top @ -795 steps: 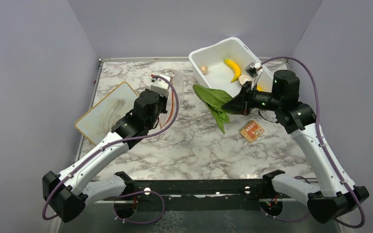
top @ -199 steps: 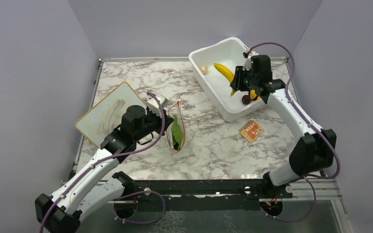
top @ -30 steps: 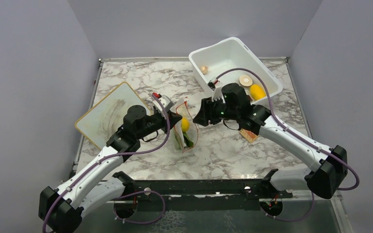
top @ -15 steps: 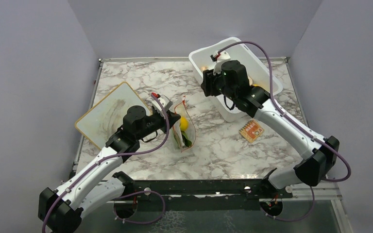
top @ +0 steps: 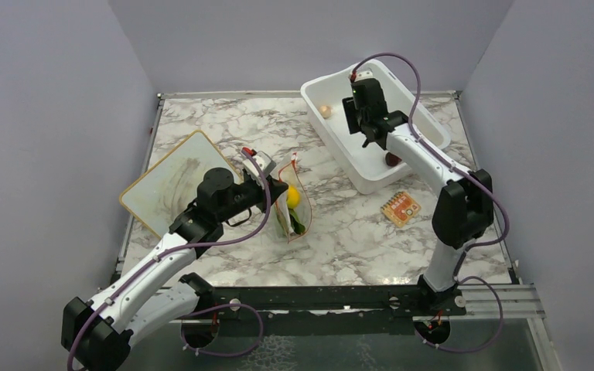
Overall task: Place the food in the zip-top bag and seal the zipper
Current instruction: Pick up the fake vegetable from the bin.
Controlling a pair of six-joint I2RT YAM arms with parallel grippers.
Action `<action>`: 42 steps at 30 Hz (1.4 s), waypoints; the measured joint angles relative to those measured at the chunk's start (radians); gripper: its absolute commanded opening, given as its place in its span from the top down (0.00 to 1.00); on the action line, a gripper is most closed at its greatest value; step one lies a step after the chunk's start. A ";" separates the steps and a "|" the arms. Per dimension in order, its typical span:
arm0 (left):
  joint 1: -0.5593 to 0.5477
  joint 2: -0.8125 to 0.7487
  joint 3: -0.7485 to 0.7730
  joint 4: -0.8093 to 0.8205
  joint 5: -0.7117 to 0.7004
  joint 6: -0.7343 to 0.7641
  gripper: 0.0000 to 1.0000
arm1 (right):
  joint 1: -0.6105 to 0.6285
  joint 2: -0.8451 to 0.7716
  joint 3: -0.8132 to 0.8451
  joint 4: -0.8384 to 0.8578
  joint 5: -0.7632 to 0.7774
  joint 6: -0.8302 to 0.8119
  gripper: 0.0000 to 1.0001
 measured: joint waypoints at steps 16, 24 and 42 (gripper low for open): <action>0.000 0.000 0.000 0.000 0.003 0.000 1.00 | -0.129 0.354 0.112 0.019 0.190 -0.134 0.39; 0.000 -0.002 0.000 0.000 0.003 0.000 1.00 | -0.174 0.451 0.188 0.071 0.200 -0.182 0.36; 0.000 -0.028 0.000 -0.003 0.004 0.001 1.00 | -0.199 0.568 0.269 0.116 0.206 -0.251 0.62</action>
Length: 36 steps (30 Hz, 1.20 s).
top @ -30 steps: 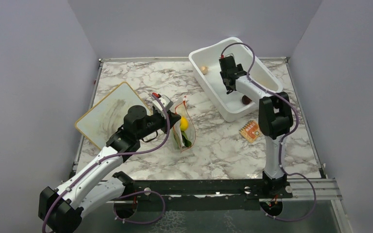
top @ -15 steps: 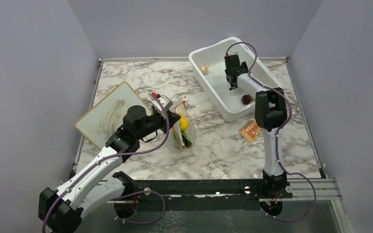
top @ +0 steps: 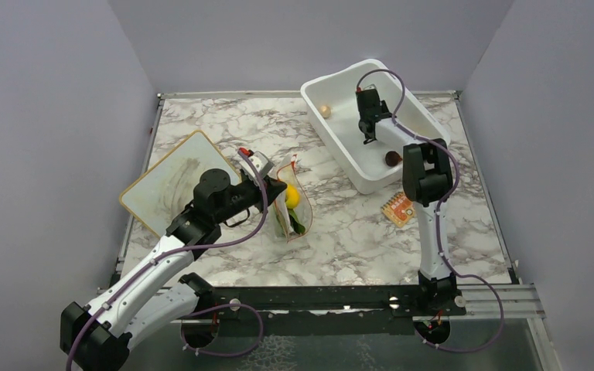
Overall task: Place the food in the zip-top bag and seal the zipper
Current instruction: Pick up the fake vegetable from the bin.
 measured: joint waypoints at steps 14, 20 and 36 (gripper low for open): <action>0.000 -0.006 0.000 0.000 0.000 0.001 1.00 | 0.001 -0.072 -0.103 0.091 0.003 -0.002 0.87; 0.000 -0.008 0.000 0.000 0.000 0.001 1.00 | 0.001 -0.120 -0.134 0.090 0.000 -0.001 0.89; 0.000 -0.016 0.000 0.000 -0.001 0.000 1.00 | 0.068 -0.402 -0.233 -0.028 -0.122 0.135 0.90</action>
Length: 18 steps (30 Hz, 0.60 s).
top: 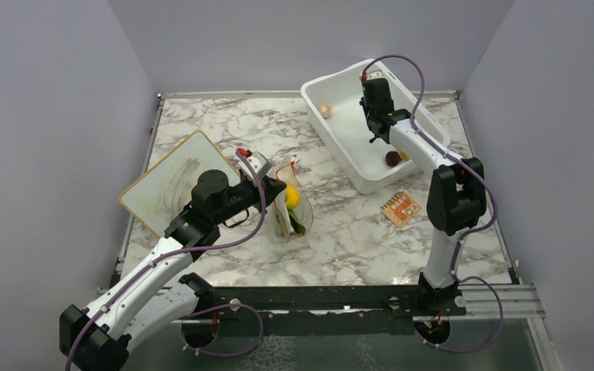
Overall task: Place the food in the zip-top bag and seal the zipper
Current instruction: Pick up the fake vegetable from the bin.
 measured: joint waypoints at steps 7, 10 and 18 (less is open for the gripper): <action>0.000 -0.001 0.000 0.000 -0.001 0.000 1.00 | 0.041 -0.185 -0.110 -0.058 -0.163 0.116 0.90; 0.000 -0.001 0.000 0.000 -0.001 -0.001 1.00 | 0.060 -0.290 -0.174 -0.083 -0.255 0.166 0.90; 0.000 -0.010 0.000 0.000 -0.002 -0.004 1.00 | 0.077 -0.617 -0.342 -0.087 -0.604 0.278 0.90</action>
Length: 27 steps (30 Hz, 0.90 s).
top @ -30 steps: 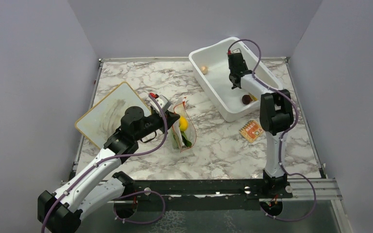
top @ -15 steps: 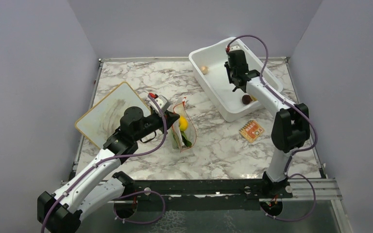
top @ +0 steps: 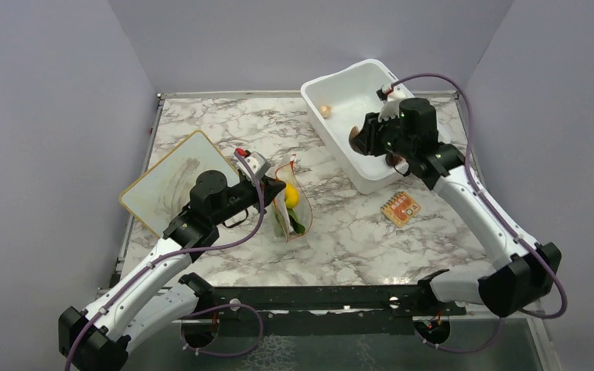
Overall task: Place the food in the zip-top bag and seal the zipper
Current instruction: Pick up the fake vegetable from the bin, then place the fake vegetable in the zipper food storage bag.
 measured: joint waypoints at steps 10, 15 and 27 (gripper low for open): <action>0.000 0.002 0.000 0.000 0.000 -0.006 1.00 | 0.000 -0.200 -0.284 0.215 -0.532 0.280 0.90; 0.000 0.004 0.000 0.000 0.000 -0.008 1.00 | 0.001 -0.205 -0.394 0.364 -0.707 0.436 0.90; 0.000 0.004 0.000 0.000 0.000 -0.008 1.00 | 0.027 -0.220 -0.478 0.652 -0.888 0.673 0.89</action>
